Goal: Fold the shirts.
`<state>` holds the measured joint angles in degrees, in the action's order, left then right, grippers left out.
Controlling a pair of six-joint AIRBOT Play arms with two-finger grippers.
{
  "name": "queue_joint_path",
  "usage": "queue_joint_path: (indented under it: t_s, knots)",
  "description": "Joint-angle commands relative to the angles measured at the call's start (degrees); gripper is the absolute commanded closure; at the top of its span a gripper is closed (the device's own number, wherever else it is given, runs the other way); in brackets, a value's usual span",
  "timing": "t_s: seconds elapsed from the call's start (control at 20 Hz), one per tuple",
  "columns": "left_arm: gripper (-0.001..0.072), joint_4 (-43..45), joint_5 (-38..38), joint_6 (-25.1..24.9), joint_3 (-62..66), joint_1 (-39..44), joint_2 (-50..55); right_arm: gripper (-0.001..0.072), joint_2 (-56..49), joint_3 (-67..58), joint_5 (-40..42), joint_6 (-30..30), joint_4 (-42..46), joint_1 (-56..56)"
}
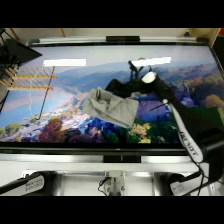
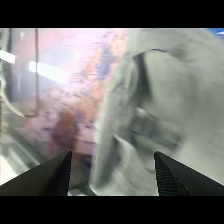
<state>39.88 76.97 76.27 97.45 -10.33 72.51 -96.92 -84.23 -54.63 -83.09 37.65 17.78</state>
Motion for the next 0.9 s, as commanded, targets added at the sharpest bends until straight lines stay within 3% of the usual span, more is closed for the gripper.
queue_joint_path:
  t_s: [0.0, 0.05, 0.15, 0.4, 0.75, 0.8, 0.85]
  knots:
    - [0.0669, 0.13, 0.04, -0.57, -0.02, -0.07, -0.50, 0.0089, 7.39, -0.02, -17.59, -6.43, 25.73, -9.57]
    - [0.0669, 0.13, 0.04, -0.83, -0.02, -0.07, -0.50, 0.0088, 8.17, 0.26, -23.61, -8.63, 33.64, -11.69]
    - [0.0669, 0.13, 0.07, -1.18, -0.02, 0.00, -0.50, 0.0088, 8.33, 4.15, -29.27, -9.29, 35.65, -14.91]
    - [0.0669, 0.15, 0.24, -2.16, -0.02, 0.35, -0.50, 0.0088, 6.82, 16.83, -13.22, -9.27, 24.09, -12.57]
    - [0.0668, 0.15, 0.22, -2.75, -0.02, 0.35, -0.50, 0.0090, -1.05, 17.09, -6.91, -3.67, 7.72, -11.13]
    - [0.0668, 0.15, 0.20, -2.73, -0.02, 0.35, -0.50, 0.0106, -1.27, 17.09, -6.95, -2.71, 6.86, -11.13]
    - [0.0668, 0.15, 0.22, -2.71, -0.02, 0.35, -0.50, 0.0280, -1.25, 17.09, -6.73, -2.54, 6.99, -11.13]
